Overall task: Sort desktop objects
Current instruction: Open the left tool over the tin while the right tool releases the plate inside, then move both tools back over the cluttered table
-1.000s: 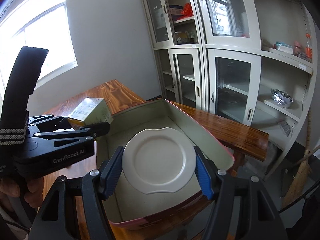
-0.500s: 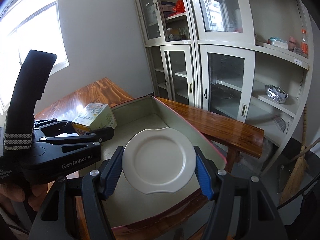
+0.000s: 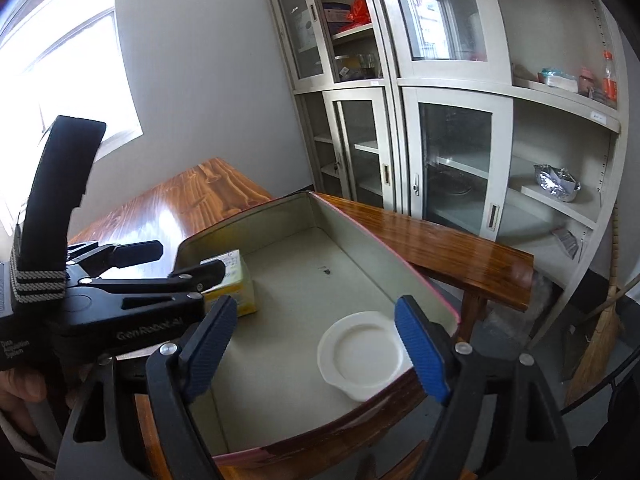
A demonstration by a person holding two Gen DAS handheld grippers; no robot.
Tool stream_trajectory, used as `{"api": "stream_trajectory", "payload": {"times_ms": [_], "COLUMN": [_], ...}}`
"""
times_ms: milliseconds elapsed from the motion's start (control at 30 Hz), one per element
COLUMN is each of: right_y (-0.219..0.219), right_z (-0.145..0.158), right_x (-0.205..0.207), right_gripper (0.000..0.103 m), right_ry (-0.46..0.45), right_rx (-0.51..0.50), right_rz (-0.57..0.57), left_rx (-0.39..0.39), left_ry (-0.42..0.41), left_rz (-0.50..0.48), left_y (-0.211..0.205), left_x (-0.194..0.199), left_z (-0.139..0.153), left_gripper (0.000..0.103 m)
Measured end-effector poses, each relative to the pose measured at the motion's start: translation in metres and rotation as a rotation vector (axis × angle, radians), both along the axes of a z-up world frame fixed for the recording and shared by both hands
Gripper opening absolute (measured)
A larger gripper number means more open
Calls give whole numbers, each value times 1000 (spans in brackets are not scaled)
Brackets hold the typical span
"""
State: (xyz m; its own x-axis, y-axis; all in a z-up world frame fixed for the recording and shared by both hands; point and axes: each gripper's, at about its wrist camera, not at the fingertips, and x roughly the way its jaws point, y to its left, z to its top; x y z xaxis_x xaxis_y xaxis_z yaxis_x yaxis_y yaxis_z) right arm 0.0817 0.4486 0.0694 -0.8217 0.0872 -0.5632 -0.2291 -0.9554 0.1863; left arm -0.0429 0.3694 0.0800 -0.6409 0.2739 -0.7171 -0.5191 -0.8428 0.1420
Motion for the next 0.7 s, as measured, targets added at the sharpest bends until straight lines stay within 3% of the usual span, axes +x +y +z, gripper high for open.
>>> {"api": "stream_trajectory", "payload": {"times_ms": [300,700], "right_y": [-41,-139], "right_z": [8,6], "right_x": [-2,-27], "right_gripper": [84,84], "right_ry": [30,-8], "right_rx": [6,19], "right_rz": [96,328], "left_rx": [15,26], "left_ry": [25,-2], "left_rz": [95,341], "left_y": [-59,-201], "left_x": [7,13], "left_z": [8,-4], "left_gripper": [77,77]}}
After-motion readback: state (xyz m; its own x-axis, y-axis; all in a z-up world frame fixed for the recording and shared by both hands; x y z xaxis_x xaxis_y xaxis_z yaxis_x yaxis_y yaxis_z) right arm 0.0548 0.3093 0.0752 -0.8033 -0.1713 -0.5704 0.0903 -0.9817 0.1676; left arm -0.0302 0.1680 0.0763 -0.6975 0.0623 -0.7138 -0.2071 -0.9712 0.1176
